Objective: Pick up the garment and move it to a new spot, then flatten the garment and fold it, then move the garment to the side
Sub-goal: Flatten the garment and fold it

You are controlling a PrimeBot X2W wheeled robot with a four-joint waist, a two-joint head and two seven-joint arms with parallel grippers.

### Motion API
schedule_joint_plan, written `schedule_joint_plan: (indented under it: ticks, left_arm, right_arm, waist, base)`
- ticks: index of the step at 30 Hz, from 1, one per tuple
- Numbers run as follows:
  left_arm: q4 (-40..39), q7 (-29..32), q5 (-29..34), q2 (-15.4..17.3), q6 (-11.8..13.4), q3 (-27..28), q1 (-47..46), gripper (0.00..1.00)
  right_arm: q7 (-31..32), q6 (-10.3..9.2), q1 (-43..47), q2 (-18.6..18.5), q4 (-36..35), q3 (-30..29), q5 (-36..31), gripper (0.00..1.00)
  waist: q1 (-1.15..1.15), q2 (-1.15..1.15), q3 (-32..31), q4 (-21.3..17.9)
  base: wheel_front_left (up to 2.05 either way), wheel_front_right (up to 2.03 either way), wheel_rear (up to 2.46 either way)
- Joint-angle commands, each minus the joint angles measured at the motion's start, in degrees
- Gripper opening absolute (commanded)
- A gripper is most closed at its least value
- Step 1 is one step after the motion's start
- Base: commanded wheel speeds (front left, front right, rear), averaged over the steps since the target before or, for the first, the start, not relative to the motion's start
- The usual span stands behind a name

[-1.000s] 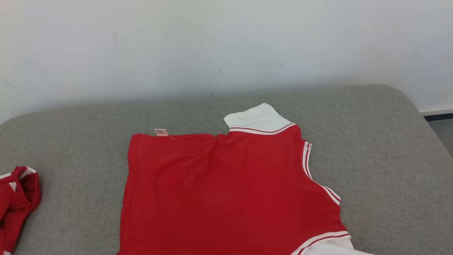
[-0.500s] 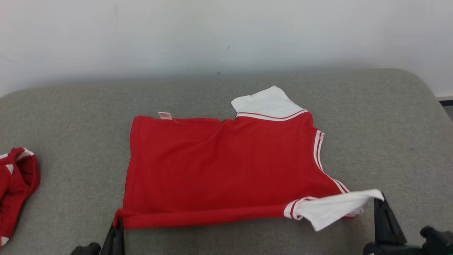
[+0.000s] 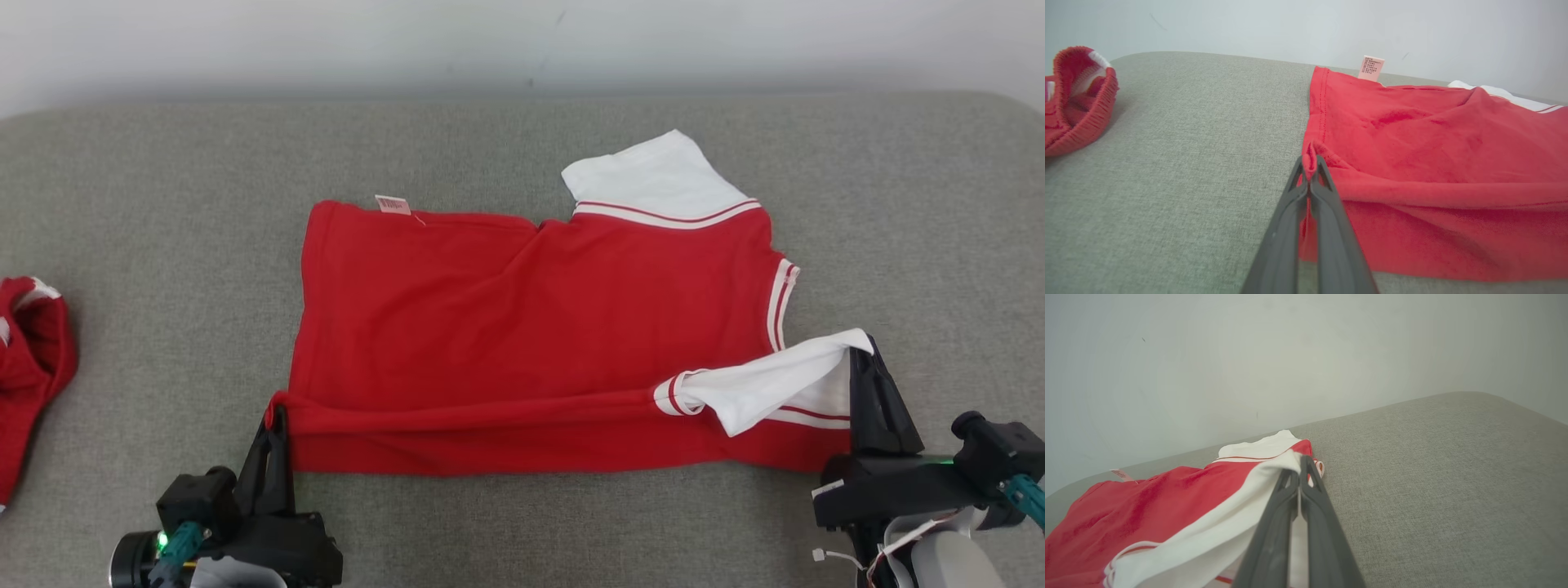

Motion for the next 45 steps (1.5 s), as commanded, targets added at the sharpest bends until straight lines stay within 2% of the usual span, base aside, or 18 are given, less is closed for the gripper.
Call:
schedule_joint_plan:
  ticks: [1, 17, 18, 19, 26, 33, 39, 45]
  left_arm:
    - [0.2, -0.2, 0.4, 0.2, 0.2, 0.2, -1.1, 0.00]
    - [1.2, -0.2, 0.7, 0.2, 0.7, -0.5, -5.9, 0.00]
    - [0.7, -0.2, 0.8, 0.2, 1.0, -0.4, -5.8, 0.41]
    - [0.6, -0.2, 0.7, 0.2, 1.0, -0.5, -5.5, 1.00]
    - [-1.9, -0.2, 0.3, 0.2, 2.2, -0.5, -3.1, 1.00]
    - [-3.3, -0.2, -0.8, 0.2, 3.1, -1.2, 1.7, 1.00]
    - [-3.0, -0.2, -1.1, 0.2, 3.2, -1.8, 5.1, 1.00]
    - [-2.6, -0.2, -1.5, 0.1, 3.4, -2.1, 6.2, 1.00]
  right_arm:
    - [0.0, -0.15, -1.2, 0.3, 0.4, -0.4, -0.3, 0.00]
    - [0.0, -0.15, -5.4, 0.8, 2.9, -1.7, -1.3, 0.00]
    - [0.0, -0.15, -5.6, 1.0, 3.2, -2.2, -1.0, 0.19]
    - [0.0, -0.15, -5.7, 1.2, 3.6, -2.5, -0.9, 1.00]
    - [0.0, -0.15, -4.9, 2.2, 1.9, -4.7, -2.2, 1.00]
    - [0.0, -0.15, 0.9, 2.5, 0.3, -4.5, -2.8, 1.00]
    - [0.0, -0.14, 6.1, 3.2, 1.3, -4.9, -1.5, 1.00]
    - [0.0, -0.15, 6.7, 3.2, 4.9, -3.1, 0.3, 1.00]
  waist:
    - [-0.01, -0.01, 2.3, 0.7]
    - [-0.01, -0.01, 6.1, 1.6]
    - [-0.01, -0.01, 6.1, 1.6]
    - [-0.01, -0.01, 6.1, 1.6]
    - [-0.01, -0.01, 5.0, 1.6]
    - [-0.01, -0.01, 2.3, 1.5]
    - [-0.01, -0.01, 0.5, 1.0]
    - [-0.01, -0.01, 0.1, 1.1]
  base:
    - [0.00, 0.00, 0.00]
    - [0.00, 0.00, 0.00]
    - [0.00, 0.00, 0.00]
    - [0.00, 0.00, 0.00]
    - [0.00, 0.00, 0.00]
    - [0.00, 0.00, 0.00]
    - [0.00, 0.00, 0.00]
    - [0.00, 0.00, 0.00]
